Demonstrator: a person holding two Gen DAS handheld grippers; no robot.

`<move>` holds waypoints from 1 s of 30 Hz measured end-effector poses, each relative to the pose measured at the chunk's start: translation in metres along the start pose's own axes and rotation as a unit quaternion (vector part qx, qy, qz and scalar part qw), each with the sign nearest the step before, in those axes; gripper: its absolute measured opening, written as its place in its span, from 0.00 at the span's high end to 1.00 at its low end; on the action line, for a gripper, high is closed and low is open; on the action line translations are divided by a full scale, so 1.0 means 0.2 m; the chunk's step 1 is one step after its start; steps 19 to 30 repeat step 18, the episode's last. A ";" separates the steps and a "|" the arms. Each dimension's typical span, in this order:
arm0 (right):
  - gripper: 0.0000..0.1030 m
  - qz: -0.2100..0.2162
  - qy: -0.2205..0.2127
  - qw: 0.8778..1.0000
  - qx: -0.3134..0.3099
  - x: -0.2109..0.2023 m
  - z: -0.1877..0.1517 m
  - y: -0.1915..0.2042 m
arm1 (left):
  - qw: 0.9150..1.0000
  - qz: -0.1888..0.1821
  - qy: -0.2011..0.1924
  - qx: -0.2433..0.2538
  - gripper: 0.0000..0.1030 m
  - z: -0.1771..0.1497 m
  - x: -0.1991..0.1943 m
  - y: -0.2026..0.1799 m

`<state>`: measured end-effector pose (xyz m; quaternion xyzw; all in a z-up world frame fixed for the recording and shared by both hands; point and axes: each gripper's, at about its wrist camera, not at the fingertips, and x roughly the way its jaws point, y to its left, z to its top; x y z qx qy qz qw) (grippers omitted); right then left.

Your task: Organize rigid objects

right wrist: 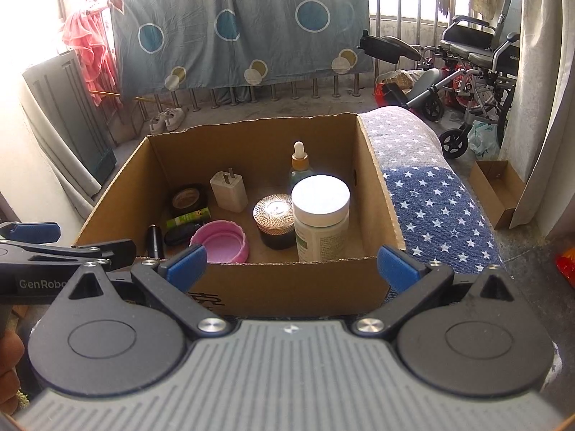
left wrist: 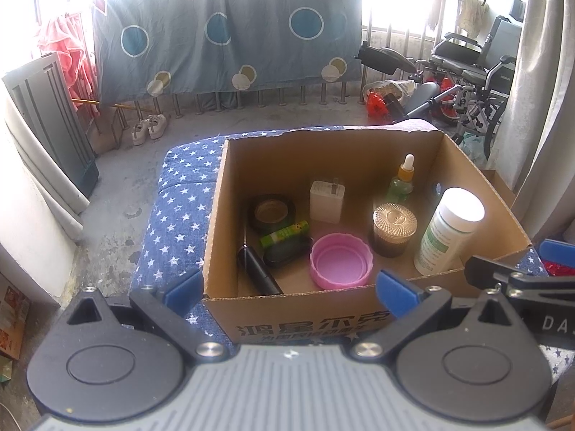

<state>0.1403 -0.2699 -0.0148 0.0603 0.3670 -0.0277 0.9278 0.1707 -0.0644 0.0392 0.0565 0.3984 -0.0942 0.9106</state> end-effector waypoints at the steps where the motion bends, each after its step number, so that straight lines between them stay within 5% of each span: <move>1: 0.01 0.000 0.000 1.000 -0.001 0.00 0.00 0.00 | 1.000 0.000 0.000 0.000 0.01 0.00 0.00 0.00; 30: 0.01 -0.002 -0.002 1.000 -0.003 -0.03 0.01 0.01 | 1.000 0.000 -0.002 -0.001 0.01 0.00 -0.01 0.00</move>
